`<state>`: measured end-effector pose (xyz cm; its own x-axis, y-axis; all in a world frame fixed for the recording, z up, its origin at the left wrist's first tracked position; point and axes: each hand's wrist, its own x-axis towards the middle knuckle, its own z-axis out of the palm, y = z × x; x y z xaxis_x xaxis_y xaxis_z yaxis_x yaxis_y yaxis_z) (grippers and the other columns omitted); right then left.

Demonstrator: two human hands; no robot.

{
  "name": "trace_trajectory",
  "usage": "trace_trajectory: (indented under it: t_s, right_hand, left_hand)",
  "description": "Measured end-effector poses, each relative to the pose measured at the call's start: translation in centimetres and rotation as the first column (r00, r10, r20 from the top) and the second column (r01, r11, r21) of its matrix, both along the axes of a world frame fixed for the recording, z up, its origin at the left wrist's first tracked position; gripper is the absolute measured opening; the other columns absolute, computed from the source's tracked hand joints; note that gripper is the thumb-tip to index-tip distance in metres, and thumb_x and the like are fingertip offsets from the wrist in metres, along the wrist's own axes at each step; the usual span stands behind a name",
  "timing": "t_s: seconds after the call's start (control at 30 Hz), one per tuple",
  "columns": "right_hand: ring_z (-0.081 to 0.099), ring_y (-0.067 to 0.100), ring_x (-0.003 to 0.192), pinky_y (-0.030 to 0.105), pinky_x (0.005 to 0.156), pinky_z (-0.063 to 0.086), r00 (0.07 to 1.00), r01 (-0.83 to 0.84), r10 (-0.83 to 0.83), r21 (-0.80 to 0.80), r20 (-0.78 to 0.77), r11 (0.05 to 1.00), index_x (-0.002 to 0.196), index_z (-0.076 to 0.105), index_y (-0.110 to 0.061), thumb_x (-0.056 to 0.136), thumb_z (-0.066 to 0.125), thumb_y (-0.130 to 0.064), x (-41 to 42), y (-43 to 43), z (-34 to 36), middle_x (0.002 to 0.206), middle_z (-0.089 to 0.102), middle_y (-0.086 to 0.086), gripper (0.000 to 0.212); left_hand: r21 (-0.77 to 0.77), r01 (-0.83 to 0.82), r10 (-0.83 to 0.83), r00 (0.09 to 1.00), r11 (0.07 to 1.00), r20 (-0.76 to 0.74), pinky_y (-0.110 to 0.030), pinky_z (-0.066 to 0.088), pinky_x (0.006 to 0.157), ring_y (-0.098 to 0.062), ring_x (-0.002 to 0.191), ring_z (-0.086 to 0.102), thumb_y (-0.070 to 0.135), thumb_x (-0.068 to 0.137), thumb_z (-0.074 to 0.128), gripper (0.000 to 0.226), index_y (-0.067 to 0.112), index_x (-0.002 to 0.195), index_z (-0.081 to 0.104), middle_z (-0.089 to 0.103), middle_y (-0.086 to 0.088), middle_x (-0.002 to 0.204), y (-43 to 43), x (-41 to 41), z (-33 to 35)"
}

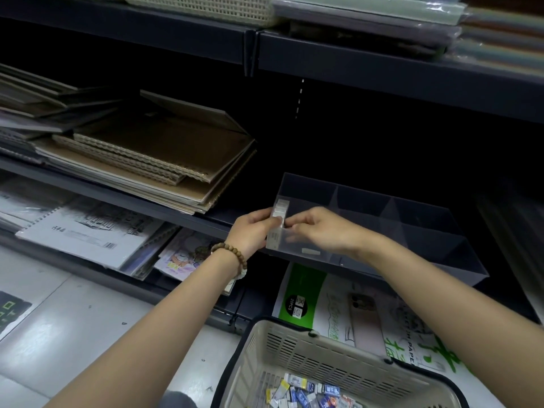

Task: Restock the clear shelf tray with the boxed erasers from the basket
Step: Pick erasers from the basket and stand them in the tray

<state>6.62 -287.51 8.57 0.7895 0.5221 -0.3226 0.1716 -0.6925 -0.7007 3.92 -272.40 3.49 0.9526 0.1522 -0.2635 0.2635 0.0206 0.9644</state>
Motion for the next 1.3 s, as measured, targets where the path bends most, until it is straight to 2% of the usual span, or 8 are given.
trace_trajectory:
  t_s: [0.27, 0.37, 0.53, 0.67, 0.77, 0.87, 1.13, 1.3]
  right_hand:
    - [0.043, 0.010, 0.131, 0.022, 0.108, 0.031, 0.977, -0.049, 0.042, 0.028, 0.210, 0.998, 0.140, 0.041, -0.014, 0.099, 0.043, -0.023, -1.1, -1.9, 0.6, 0.142, 0.046, 0.001, 0.041]
    - [0.038, 0.005, 0.132, 0.017, 0.106, 0.030, 0.939, -0.049, 0.013, 0.096, 0.344, 0.994, 0.143, 0.037, -0.020, 0.098, 0.045, -0.022, -3.1, -4.9, 0.6, 0.145, 0.041, -0.007, 0.045]
    - [0.029, -0.012, 0.128, 0.010, 0.103, 0.024, 0.896, -0.006, -0.071, 0.172, 0.438, 0.985, 0.138, 0.037, -0.042, 0.095, 0.047, -0.033, -8.3, -10.3, -2.7, 0.142, 0.035, -0.027, 0.044]
    - [0.040, -0.008, 0.125, 0.016, 0.106, 0.031, 0.942, 0.086, -0.162, 0.254, 0.295, 0.963, 0.129, 0.047, -0.039, 0.094, 0.054, -0.021, -12.8, -13.9, -10.8, 0.139, 0.041, -0.023, 0.040]
    - [0.045, 0.007, 0.125, 0.030, 0.108, 0.036, 0.968, 0.208, -0.226, 0.152, 0.107, 0.966, 0.128, 0.049, -0.030, 0.094, 0.053, -0.015, -15.9, -16.1, -18.9, 0.137, 0.047, -0.009, 0.038]
    - [0.046, 0.016, 0.125, 0.023, 0.098, 0.037, 0.955, 0.292, -0.291, 0.012, -0.061, 0.956, 0.133, 0.047, -0.019, 0.094, 0.053, -0.014, -18.1, -17.9, -26.2, 0.139, 0.047, 0.002, 0.040]
    - [0.054, 0.028, 0.119, 0.038, 0.097, 0.046, 0.787, 0.458, -0.442, -0.072, -0.430, 0.886, 0.127, 0.053, -0.005, 0.089, 0.063, -0.015, -21.5, -19.7, -36.7, 0.133, 0.052, 0.011, 0.040]
    - [0.049, 0.026, 0.124, 0.028, 0.092, 0.042, 0.774, 0.394, -0.383, -0.090, -0.504, 0.915, 0.126, 0.054, -0.006, 0.086, 0.068, -0.019, -21.6, -18.3, -39.2, 0.134, 0.050, 0.009, 0.045]
  left_hand:
    - [0.045, -0.070, 0.064, 0.989, 0.997, 0.134, -0.029, 0.044, 0.096, -0.009, 0.109, 0.053, 0.030, 0.092, 0.055, 0.041, 0.017, 0.131, 0.052, 0.057, -0.001, 0.128, 0.0, -1.5, 0.8]
    - [0.289, -0.087, 0.013, 0.968, 0.954, 0.251, -0.024, 0.041, 0.096, -0.008, 0.113, 0.053, 0.036, 0.091, 0.054, 0.044, 0.020, 0.132, 0.052, 0.058, 0.002, 0.126, 0.7, -4.2, 0.7]
    - [0.705, -0.026, -0.256, 0.921, 0.709, 0.292, -0.025, 0.037, 0.102, -0.012, 0.125, 0.043, 0.046, 0.087, 0.055, 0.056, 0.026, 0.138, 0.042, 0.051, 0.012, 0.131, -1.0, -10.2, -1.6]
    - [0.788, 0.071, -0.400, 0.887, 0.612, 0.230, -0.023, 0.025, 0.109, -0.010, 0.133, 0.032, 0.049, 0.088, 0.051, 0.062, 0.021, 0.141, 0.037, 0.040, 0.006, 0.143, -4.2, -14.5, -5.9]
    - [0.840, 0.276, -0.531, 0.847, 0.467, 0.017, -0.025, 0.024, 0.109, -0.013, 0.134, 0.030, 0.048, 0.090, 0.050, 0.063, 0.020, 0.143, 0.033, 0.038, 0.003, 0.146, -6.7, -16.5, -10.9]
    - [0.755, 0.518, -0.548, 0.797, 0.403, -0.255, -0.026, 0.024, 0.109, -0.015, 0.138, 0.026, 0.046, 0.093, 0.048, 0.061, 0.021, 0.145, 0.028, 0.032, -0.001, 0.150, -8.0, -17.1, -16.7]
    - [0.406, 0.622, -0.354, 0.748, 0.670, -0.561, -0.032, 0.038, 0.104, -0.024, 0.126, 0.045, 0.034, 0.094, 0.053, 0.048, 0.009, 0.134, 0.047, 0.046, -0.007, 0.139, -9.8, -17.9, -29.8]
    - [0.381, 0.624, -0.315, 0.721, 0.682, -0.617, -0.032, 0.043, 0.084, -0.016, 0.089, 0.046, 0.025, 0.092, 0.056, 0.016, 0.015, 0.084, 0.048, 0.049, -0.005, 0.090, -10.7, -18.4, -34.5]
